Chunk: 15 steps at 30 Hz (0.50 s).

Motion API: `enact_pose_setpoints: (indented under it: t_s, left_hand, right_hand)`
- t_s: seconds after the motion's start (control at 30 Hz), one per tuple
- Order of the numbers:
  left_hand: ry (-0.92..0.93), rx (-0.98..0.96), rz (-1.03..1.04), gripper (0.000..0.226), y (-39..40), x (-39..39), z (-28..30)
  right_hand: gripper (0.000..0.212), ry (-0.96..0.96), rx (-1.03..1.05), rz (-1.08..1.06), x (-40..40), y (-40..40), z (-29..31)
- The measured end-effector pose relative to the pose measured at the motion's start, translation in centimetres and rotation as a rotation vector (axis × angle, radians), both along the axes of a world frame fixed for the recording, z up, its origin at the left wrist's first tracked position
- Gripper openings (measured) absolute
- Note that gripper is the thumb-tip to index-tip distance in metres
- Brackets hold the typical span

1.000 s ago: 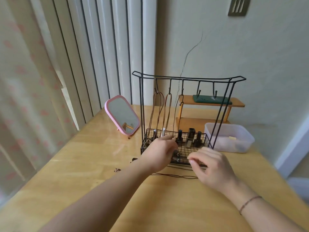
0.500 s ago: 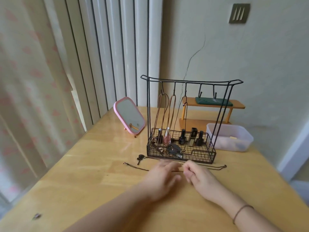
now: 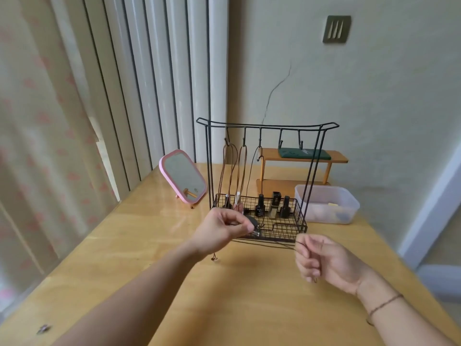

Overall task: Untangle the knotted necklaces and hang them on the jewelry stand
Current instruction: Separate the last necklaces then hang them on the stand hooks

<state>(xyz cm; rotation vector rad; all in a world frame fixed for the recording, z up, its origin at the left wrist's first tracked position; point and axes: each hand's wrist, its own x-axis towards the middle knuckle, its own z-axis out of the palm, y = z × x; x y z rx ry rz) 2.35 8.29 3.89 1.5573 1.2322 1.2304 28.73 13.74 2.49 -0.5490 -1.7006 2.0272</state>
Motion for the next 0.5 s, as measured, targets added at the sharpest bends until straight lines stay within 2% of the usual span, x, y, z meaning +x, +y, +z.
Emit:
enact_pose_setpoints:
  t_s: [0.1, 0.13, 0.2, 0.23, 0.27, 0.33, 0.43, 0.5]
  left_hand:
    - [0.104, -0.029, 0.025, 0.005, 0.5, -0.5, 0.4]
    - [0.238, -0.03, 0.028, 0.004, 0.6, -0.5, 0.4]
    - [0.485, -0.006, 0.014, 0.025, 0.8, 0.2, 0.0]
    - [0.466, -0.028, -0.03, 0.038, 0.7, 0.9, 0.0]
    - [0.356, -0.065, -0.089, 0.045, 0.3, 1.9, 0.2]
    - [0.132, -0.138, -0.223, 0.039, -0.1, 3.8, 0.4]
    - [-0.061, -0.177, -0.274, 0.021, 0.0, 5.2, 0.0]
    - [-0.09, -0.204, -0.284, 0.023, 0.0, 5.0, 0.0]
  right_hand:
    - [0.02, 0.287, -0.131, 0.093, 0.2, -0.2, 1.1]
    - [0.014, 0.304, -0.158, 0.093, 0.0, -0.4, 1.5]
    - [0.015, 0.134, -0.085, 0.011, -0.4, -0.6, 2.3]
    - [0.018, -0.007, 0.003, -0.043, -0.8, -0.8, 2.8]
    - [0.022, -0.143, 0.095, -0.077, -1.3, -1.0, 3.2]
    - [0.022, -0.296, 0.205, -0.096, -2.1, -1.6, 3.9]
    - [0.025, -0.313, 0.228, -0.148, -2.3, -2.0, 4.6]
    - [0.025, -0.316, 0.261, -0.23, -1.5, -1.8, 4.8]
